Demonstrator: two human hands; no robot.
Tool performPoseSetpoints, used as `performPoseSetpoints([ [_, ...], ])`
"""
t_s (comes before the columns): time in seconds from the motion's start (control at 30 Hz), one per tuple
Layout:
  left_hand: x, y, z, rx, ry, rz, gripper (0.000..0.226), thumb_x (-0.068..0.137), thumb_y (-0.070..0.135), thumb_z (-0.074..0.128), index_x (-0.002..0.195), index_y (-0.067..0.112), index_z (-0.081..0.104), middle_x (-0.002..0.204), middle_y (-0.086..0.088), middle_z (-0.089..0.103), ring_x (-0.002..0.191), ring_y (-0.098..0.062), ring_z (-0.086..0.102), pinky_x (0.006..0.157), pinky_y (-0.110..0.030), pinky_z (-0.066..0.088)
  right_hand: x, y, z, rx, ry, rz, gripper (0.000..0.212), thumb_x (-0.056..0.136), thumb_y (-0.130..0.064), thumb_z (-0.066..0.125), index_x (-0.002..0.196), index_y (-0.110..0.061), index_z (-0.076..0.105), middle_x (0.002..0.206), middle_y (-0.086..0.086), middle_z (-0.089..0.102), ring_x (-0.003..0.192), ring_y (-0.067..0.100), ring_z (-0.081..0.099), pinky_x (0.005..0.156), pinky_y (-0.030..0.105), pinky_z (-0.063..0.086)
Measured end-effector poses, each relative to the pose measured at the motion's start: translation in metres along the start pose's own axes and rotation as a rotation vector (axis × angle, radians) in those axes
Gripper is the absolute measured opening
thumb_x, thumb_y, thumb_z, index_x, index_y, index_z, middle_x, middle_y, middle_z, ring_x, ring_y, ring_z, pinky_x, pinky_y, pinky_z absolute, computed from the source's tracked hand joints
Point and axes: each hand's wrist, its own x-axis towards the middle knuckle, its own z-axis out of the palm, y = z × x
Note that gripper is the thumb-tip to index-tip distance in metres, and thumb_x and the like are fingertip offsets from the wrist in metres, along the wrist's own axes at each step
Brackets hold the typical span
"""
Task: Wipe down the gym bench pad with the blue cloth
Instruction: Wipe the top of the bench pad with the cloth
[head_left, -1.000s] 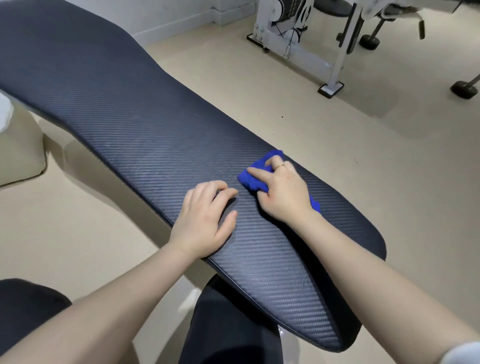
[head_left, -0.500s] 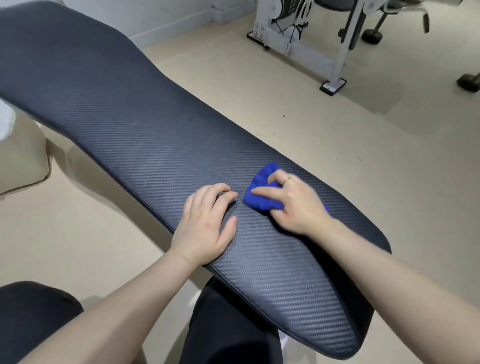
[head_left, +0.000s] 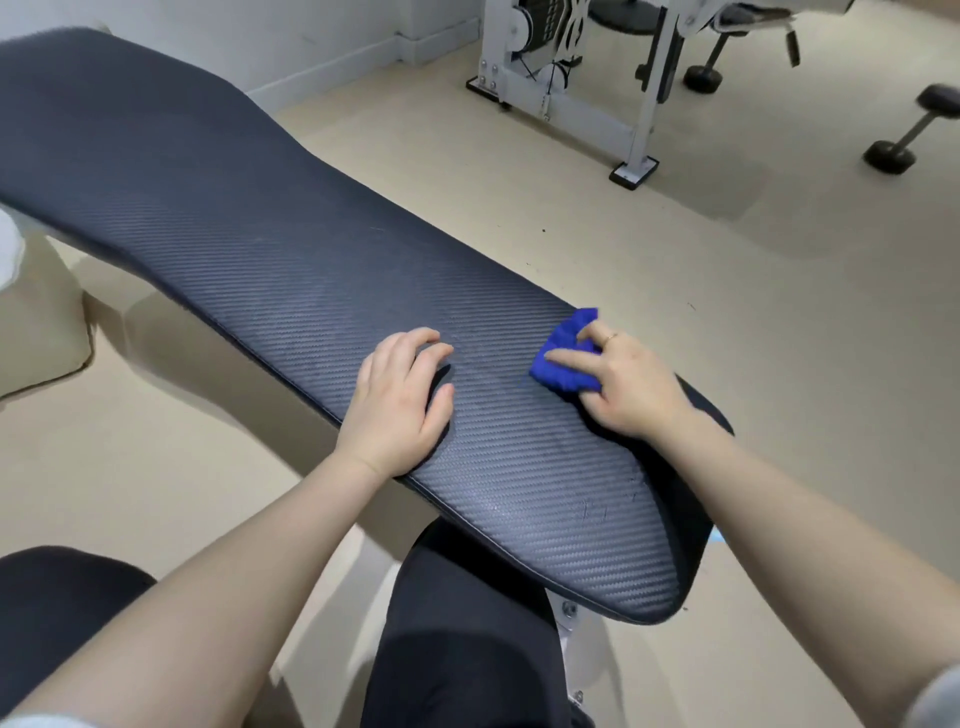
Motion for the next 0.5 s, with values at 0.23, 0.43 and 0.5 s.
performPoseSetpoints([
  [0.23, -0.001, 0.001, 0.0, 0.007, 0.039, -0.008, 0.046, 0.085, 0.032, 0.038, 0.117, 0.007, 0.058, 0.127, -0.013, 0.055, 0.117, -0.021, 0.034, 0.098, -0.042, 0.035, -0.024, -0.069, 0.004, 0.014, 0.001, 0.129, 0.047, 0.073, -0.026, 0.045, 0.116, -0.029, 0.064, 0.105, 0.01, 0.057, 0.085, 0.034, 0.059, 0.064, 0.039, 0.053],
  [0.43, -0.006, 0.004, -0.001, 0.057, 0.135, 0.048, 0.037, 0.085, 0.025, 0.043, 0.111, 0.005, 0.059, 0.12, -0.016, 0.061, 0.112, -0.024, 0.039, 0.091, -0.036, 0.031, -0.056, -0.081, 0.002, 0.072, -0.057, -0.211, 0.047, 0.066, -0.028, 0.041, 0.104, -0.028, 0.069, 0.091, 0.008, 0.061, 0.067, 0.031, 0.059, 0.043, 0.032, 0.05],
  [0.5, -0.011, 0.01, -0.001, 0.04, 0.143, 0.053, 0.037, 0.086, 0.025, 0.042, 0.111, 0.004, 0.06, 0.12, -0.016, 0.061, 0.112, -0.024, 0.039, 0.091, -0.035, 0.03, -0.038, -0.062, -0.003, 0.059, 0.01, 0.053, 0.046, 0.07, -0.024, 0.046, 0.11, -0.027, 0.068, 0.103, 0.011, 0.06, 0.083, 0.034, 0.061, 0.058, 0.038, 0.052],
])
